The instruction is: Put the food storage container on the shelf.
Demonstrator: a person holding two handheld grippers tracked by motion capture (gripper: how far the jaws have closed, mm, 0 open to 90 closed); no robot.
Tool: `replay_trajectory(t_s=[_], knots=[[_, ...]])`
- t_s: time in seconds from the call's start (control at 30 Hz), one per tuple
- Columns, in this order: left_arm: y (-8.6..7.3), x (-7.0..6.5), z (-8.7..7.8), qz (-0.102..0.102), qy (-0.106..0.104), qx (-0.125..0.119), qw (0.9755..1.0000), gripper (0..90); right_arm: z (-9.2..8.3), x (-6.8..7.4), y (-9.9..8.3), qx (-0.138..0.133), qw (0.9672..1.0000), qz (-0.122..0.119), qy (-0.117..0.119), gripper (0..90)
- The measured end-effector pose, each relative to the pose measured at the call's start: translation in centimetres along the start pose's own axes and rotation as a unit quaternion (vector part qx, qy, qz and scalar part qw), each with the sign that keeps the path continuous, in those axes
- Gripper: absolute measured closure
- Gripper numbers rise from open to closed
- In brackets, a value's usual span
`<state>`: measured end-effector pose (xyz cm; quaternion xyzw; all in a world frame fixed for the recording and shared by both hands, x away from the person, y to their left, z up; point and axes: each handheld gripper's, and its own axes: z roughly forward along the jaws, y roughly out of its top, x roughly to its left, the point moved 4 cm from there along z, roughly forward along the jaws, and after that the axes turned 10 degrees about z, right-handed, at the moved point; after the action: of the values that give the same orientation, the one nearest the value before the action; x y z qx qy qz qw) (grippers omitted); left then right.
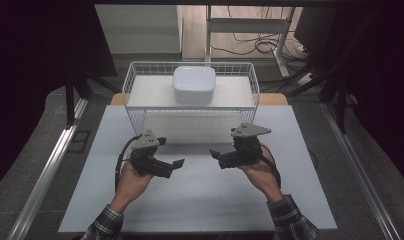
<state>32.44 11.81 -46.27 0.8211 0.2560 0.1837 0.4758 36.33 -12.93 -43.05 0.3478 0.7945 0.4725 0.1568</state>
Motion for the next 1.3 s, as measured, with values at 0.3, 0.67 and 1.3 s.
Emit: replay_trajectory(t_s=[0.3,0.67,1.3], knots=[[-2.5,-0.6,0.5,-0.014,-0.003,0.011,0.9998,1.2,0.1,0.1,-2.2,0.007,0.9999,0.007,0.006,0.0],[-3.5,-1.4,0.0,-0.014,0.002,0.014,0.9998,1.3,-0.3,0.3,-3.9,0.011,0.9998,0.01,0.011,0.0],[-7.1,-2.4,-2.2,-0.025,0.026,0.031,0.9989,1.5,-2.4,-0.1,-7.5,0.028,0.9993,0.023,-0.002,0.0]])
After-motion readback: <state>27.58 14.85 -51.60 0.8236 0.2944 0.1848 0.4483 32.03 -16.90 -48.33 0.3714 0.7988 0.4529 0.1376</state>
